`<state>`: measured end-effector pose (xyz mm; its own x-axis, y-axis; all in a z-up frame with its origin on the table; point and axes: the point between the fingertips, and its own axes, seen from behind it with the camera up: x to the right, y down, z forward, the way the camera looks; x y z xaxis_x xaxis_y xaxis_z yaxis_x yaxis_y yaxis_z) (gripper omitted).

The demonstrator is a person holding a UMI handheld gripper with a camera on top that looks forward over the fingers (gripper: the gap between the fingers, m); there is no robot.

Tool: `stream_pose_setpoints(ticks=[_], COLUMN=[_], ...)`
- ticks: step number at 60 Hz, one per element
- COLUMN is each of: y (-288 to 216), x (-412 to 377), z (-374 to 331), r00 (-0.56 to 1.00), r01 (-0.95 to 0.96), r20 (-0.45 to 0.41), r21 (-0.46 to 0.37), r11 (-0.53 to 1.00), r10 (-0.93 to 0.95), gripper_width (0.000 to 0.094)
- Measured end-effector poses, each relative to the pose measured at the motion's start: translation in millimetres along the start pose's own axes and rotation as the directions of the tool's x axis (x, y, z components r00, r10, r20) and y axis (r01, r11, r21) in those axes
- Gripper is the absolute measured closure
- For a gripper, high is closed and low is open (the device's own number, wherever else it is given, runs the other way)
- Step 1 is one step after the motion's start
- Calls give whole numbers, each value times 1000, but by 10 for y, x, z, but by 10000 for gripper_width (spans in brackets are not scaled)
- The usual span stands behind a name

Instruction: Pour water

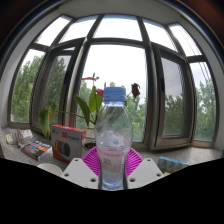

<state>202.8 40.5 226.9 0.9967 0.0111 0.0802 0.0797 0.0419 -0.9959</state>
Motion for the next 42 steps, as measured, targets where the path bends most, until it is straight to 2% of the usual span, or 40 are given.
stream_pose_setpoints(ticks=[8, 15, 16, 20, 26, 30, 32, 34, 35, 37, 42], y=[1033, 1504, 1410, 1458, 1483, 1519, 1554, 1558, 1551, 1538, 1465], x=[211, 336, 345, 381, 368, 374, 371, 359, 347, 366, 409], z=[135, 115, 150, 143, 148, 135, 106, 66, 47, -11, -182], r00=[1000, 999, 999, 999, 999, 999, 999, 999, 998, 997, 993], r01=[27, 30, 18, -29, -43, -33, -35, -42, -47, -60, -88], r20=[-8, -21, -28, -39, -33, -39, -41, -42, -41, -54, -105], r21=[-148, -215, -166, -173, -186, -220, -249, -270, -276, -289, -316], r11=[989, 976, 986, 984, 982, 975, 968, 962, 960, 955, 945], r10=[-29, -35, -23, 23, 38, 25, 25, 32, 37, 46, 58], gripper_width=[663, 658, 660, 648, 529, 419, 290, 89, 74, 107, 71])
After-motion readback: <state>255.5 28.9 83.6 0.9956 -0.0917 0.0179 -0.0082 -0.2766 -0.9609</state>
